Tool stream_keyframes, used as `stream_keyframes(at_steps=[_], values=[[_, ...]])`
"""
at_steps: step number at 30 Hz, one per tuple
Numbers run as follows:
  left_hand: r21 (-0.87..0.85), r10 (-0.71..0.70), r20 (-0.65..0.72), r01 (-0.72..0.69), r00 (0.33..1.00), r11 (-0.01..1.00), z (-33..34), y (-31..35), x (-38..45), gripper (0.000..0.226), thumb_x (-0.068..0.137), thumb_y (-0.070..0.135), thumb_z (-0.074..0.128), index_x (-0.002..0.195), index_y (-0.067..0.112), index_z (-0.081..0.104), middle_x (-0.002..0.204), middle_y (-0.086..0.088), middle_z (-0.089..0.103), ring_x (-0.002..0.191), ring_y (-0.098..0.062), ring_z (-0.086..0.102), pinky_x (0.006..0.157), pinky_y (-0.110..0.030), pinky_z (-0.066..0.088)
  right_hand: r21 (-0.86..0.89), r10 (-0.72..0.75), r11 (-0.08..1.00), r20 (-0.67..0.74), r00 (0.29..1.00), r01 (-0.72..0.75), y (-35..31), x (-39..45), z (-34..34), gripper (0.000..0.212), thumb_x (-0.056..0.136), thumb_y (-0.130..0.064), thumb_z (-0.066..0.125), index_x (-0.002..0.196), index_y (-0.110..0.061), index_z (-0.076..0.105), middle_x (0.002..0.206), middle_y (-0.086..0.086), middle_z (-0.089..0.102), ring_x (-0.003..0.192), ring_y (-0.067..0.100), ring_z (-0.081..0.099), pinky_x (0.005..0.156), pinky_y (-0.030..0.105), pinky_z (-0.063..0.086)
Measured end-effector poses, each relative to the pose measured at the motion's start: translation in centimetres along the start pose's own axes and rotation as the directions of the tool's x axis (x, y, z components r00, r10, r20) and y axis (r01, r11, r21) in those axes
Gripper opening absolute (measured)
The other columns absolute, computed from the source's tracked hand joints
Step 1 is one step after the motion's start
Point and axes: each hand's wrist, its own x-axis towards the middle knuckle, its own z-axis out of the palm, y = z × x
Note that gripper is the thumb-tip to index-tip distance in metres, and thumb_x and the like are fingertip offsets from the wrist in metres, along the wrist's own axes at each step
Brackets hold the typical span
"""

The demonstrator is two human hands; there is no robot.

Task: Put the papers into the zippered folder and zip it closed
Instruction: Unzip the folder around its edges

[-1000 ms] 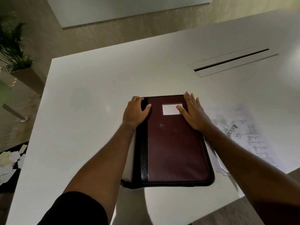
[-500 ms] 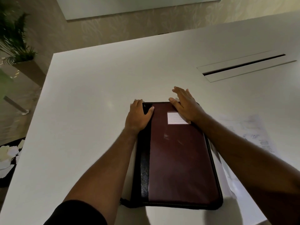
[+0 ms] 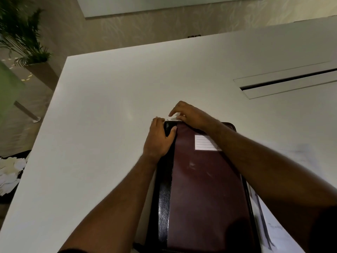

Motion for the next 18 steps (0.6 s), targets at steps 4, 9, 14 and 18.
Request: stream_keyframes(at_steps=[4, 9, 14, 18], values=[[-0.014, -0.023, -0.013, 0.023, 1.0, 1.0, 0.0, -0.1, 0.1, 0.036, 0.099, 0.041, 0.059, 0.118, 0.011, 0.053, 0.115, 0.001, 0.05, 0.101, -0.013, 0.053, 0.085, -0.025, 0.048, 0.014, -0.061, 0.998, 0.055, 0.997, 0.06, -0.2, 1.9, 0.1, 0.018, 0.103, -0.02, 0.067, 0.117, -0.02, 0.079, 0.119, -0.004, 0.062, 0.106, 0.008, 0.06, 0.095, 0.031, 0.052], [-0.013, -0.04, -0.005, 0.04, 0.999, 0.999, 0.2, -0.2, 0.1, 0.036, 0.099, 0.043, 0.058, 0.116, 0.012, 0.053, 0.114, 0.002, 0.049, 0.099, -0.013, 0.054, 0.083, -0.024, 0.047, 0.002, -0.073, 0.997, 0.113, 0.991, 0.074, 0.0, 3.0, 0.2, 0.016, 0.1, -0.019, 0.072, 0.112, -0.019, 0.082, 0.11, -0.008, 0.064, 0.095, 0.004, 0.06, 0.09, 0.029, 0.052], [-0.014, -0.031, -0.016, 0.031, 0.999, 0.999, 0.2, -0.3, 0.0, 0.033, 0.099, 0.042, 0.059, 0.112, 0.011, 0.054, 0.11, 0.002, 0.049, 0.094, -0.011, 0.052, 0.079, -0.018, 0.041, 0.011, -0.066, 0.998, 0.116, 0.991, 0.066, 0.1, 3.0, 0.4, 0.014, 0.098, -0.011, 0.072, 0.107, -0.016, 0.082, 0.111, -0.005, 0.069, 0.1, 0.009, 0.062, 0.091, 0.026, 0.051], [-0.021, -0.023, -0.021, 0.023, 1.0, 1.0, 0.3, -0.3, 0.0, 0.033, 0.099, 0.041, 0.059, 0.112, 0.012, 0.054, 0.11, 0.002, 0.049, 0.094, -0.012, 0.053, 0.081, -0.024, 0.047, -0.054, -0.089, 0.994, 0.116, 0.989, 0.096, 0.1, 2.7, 0.3, 0.014, 0.098, -0.011, 0.07, 0.104, -0.013, 0.082, 0.115, 0.001, 0.074, 0.105, 0.016, 0.067, 0.094, 0.033, 0.053]])
